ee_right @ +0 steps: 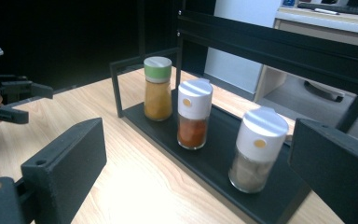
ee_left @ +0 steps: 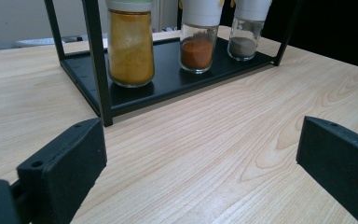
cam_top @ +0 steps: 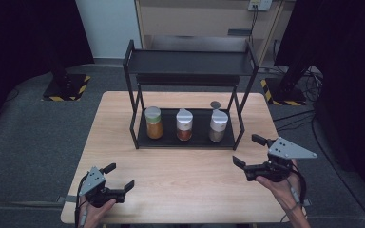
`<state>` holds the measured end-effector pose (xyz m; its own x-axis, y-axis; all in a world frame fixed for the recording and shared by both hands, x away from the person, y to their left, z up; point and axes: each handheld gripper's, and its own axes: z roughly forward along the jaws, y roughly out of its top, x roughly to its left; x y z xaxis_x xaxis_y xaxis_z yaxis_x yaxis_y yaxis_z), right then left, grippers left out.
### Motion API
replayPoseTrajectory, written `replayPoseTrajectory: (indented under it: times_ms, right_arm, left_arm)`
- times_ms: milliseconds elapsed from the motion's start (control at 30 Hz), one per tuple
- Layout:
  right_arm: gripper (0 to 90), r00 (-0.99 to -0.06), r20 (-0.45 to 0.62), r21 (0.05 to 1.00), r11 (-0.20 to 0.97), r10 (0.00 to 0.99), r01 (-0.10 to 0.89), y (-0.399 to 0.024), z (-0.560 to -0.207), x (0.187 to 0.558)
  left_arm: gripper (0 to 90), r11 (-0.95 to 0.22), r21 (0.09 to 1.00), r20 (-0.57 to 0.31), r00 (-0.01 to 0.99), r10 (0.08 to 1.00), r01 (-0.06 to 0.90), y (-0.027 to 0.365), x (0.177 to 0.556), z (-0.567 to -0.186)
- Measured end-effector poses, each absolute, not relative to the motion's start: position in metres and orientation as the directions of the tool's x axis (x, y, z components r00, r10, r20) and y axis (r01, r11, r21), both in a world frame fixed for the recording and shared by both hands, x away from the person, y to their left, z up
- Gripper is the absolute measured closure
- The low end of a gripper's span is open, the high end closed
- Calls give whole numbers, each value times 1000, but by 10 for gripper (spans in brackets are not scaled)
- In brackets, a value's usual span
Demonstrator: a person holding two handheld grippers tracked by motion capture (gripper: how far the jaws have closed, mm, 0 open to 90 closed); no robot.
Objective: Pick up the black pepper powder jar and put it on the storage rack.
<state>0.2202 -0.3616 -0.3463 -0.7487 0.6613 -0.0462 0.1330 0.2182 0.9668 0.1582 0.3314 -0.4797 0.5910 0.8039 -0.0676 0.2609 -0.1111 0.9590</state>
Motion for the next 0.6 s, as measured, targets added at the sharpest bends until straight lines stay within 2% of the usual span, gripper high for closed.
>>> replayPoseTrajectory:
  times_ms: [600]
  right_arm:
    - [51, -691, -29, 967, 194, 722, 162, -388, -383, 181]
  left_arm:
    - [6, -109, 960, -66, 591, 804, 256, 332, 158, -480]
